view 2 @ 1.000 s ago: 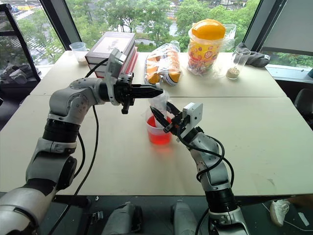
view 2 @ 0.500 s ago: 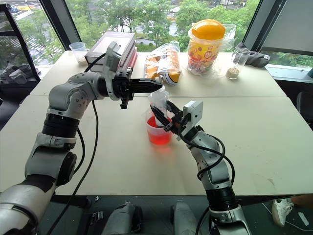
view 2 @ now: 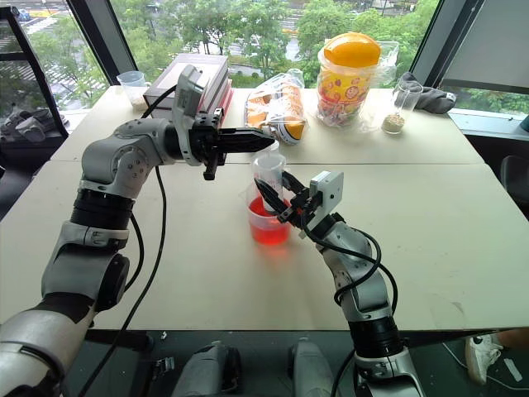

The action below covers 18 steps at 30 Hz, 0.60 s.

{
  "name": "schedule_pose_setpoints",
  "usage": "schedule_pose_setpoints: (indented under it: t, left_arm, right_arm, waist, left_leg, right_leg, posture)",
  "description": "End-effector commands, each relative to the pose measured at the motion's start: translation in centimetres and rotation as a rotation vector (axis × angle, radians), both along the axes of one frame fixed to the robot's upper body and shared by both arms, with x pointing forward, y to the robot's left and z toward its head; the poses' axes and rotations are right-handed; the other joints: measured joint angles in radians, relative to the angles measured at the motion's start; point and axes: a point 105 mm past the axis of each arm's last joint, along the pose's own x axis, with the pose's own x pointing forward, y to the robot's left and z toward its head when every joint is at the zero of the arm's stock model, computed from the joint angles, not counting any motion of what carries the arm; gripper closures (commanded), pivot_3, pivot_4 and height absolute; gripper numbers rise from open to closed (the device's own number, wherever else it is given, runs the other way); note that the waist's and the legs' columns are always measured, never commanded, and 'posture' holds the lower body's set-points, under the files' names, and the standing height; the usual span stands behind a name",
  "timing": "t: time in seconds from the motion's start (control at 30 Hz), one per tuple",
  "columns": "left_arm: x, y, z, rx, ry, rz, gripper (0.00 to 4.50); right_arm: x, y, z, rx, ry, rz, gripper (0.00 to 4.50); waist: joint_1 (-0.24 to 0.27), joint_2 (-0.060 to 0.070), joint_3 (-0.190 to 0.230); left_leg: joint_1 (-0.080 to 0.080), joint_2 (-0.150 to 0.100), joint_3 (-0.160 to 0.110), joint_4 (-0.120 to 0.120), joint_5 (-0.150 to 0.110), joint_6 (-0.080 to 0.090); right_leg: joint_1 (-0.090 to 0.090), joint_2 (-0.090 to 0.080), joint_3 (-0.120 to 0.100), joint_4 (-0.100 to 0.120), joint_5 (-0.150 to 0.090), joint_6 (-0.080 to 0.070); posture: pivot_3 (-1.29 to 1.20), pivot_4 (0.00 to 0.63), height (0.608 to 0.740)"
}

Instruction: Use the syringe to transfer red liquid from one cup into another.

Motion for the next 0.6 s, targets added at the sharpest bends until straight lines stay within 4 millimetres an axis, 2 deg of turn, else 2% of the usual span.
schedule_pose_setpoints:
  t: [0.03, 0.13, 0.33, 0.6]
  left_arm:
    - [-0.2, 1.2, 3.2, -0.076, -0.099, 0.047, 4.46]
    - [-0.1, 1.3, 2.2, -0.058, -0.060, 0.049, 3.56]
    - [-0.1, 1.9, 0.7, -0.029, -0.022, 0.057, 0.79]
    - [0.1, 4.4, -0.1, -0.005, 0.012, 0.134, 0.79]
  right_arm:
    - [-0.8, 1.0, 0.0, -0.019, -0.008, 0.051, 3.11]
    - [-0.7, 0.9, 1.5, 0.028, -0.026, 0.048, 3.11]
    - [-0.8, 1.0, 3.2, 0.057, -0.035, 0.059, 3.11]
    - [-1.0, 0.8, 4.8, 0.088, -0.035, 0.067, 3.11]
  waist:
    - [0.000, 0.000, 0.000]
    - [-0.001, 0.000, 0.000]
    - [0.001, 0.000, 0.000]
    - [0.002, 0.000, 0.000]
  left_leg:
    - [0.000, 0.000, 0.000, 0.000, 0.000, 0.000]
    - [0.000, 0.000, 0.000, 0.000, 0.000, 0.000]
    - [0.000, 0.000, 0.000, 0.000, 0.000, 0.000]
    - [-0.001, 0.000, 0.000, -0.001, 0.000, 0.000]
  right_leg:
    - [0.000, 0.000, 0.000, 0.000, 0.000, 0.000]
    - [0.000, 0.000, 0.000, 0.000, 0.000, 0.000]
    - [0.000, 0.000, 0.000, 0.000, 0.000, 0.000]
    - [-0.001, 0.000, 0.000, 0.000, 0.000, 0.000]
  posture:
    - [0.00, 0.150, 0.740]
    - [0.00, 0.150, 0.740]
    - [0.00, 0.150, 0.740]
    - [0.00, 0.150, 0.740]
